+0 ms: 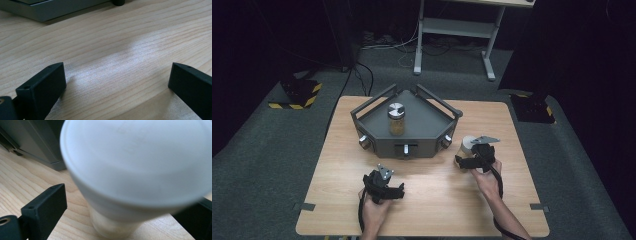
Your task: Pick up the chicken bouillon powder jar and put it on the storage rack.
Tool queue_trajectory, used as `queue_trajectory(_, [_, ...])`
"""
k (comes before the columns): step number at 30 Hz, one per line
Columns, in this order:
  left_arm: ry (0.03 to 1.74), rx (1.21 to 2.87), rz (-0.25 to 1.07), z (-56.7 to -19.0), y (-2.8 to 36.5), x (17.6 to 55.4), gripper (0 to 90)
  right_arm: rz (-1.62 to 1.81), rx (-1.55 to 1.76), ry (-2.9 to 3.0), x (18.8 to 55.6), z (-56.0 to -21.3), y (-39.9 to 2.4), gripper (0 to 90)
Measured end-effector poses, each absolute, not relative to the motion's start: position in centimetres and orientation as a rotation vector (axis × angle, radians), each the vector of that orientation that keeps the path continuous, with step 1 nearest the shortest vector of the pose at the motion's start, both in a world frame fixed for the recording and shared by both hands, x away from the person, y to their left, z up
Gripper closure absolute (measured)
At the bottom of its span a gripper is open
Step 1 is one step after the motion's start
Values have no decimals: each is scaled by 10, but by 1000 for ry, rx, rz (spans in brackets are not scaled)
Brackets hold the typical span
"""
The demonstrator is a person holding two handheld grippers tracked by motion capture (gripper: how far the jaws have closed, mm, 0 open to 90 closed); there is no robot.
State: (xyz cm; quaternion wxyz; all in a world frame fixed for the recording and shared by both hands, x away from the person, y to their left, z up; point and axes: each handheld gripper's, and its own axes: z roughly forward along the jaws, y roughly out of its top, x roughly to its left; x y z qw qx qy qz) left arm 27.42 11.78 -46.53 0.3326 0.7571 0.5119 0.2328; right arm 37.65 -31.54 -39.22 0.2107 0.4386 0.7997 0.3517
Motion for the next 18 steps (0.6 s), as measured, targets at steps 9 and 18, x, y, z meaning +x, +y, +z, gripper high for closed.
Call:
queue_trajectory(9, [1338,1976,608,-465,118,274,15,931,1243,2239,387,-391,-303,81])
queue_trajectory(18, [1338,1976,609,-465,118,274,16,909,1245,2255,391,-395,-300,133])
